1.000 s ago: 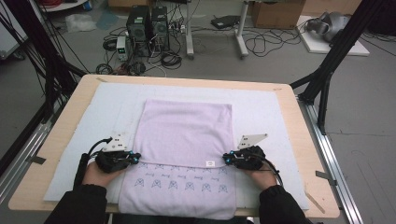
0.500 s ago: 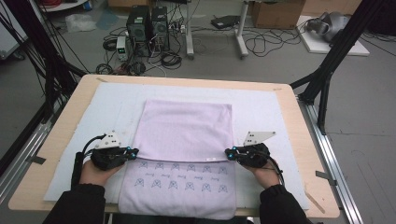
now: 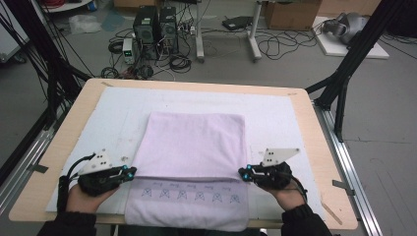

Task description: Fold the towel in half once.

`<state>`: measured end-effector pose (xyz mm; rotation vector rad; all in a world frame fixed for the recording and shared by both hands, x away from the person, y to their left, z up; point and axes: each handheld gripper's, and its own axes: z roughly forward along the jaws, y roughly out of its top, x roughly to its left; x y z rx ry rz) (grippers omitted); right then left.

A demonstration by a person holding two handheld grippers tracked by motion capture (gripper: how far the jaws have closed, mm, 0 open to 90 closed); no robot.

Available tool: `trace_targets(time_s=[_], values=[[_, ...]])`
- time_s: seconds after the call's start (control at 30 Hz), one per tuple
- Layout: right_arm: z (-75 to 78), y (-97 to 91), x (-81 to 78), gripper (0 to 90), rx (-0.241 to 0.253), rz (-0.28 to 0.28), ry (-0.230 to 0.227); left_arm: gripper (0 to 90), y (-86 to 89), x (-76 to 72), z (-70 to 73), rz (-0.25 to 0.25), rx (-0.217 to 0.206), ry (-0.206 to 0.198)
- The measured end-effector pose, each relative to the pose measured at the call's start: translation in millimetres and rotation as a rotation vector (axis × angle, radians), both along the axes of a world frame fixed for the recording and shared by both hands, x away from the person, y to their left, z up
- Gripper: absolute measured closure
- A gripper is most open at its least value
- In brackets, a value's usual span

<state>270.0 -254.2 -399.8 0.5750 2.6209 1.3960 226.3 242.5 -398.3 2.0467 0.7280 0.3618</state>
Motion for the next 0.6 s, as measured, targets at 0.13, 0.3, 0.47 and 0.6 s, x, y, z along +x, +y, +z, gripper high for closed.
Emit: trace_targets(time_s=[0.13,0.3,0.47,0.6], values=[[-6.2,-0.7,-23.5,74.5,-0.044,0.026,0.011,76.2,-1.2,-22.8,-4.9,-0.021,0.017,0.003],[-24.8,5.3,-15.1,64.0,-0.045,0.035,0.041,69.9,-5.9,-5.9,-21.4,-0.033,0.029,0.036],[-41.8,13.9,-4.9,61.5,-0.101,0.043,0.072,66.0,-14.0,10.8,-42.0,-0.056,0.088,0.101],[-44.4,17.0,-4.3,76.6,-0.123,0.064,0.064,86.4,-14.5,9.8,-44.6,-0.066,0.087,0.092]])
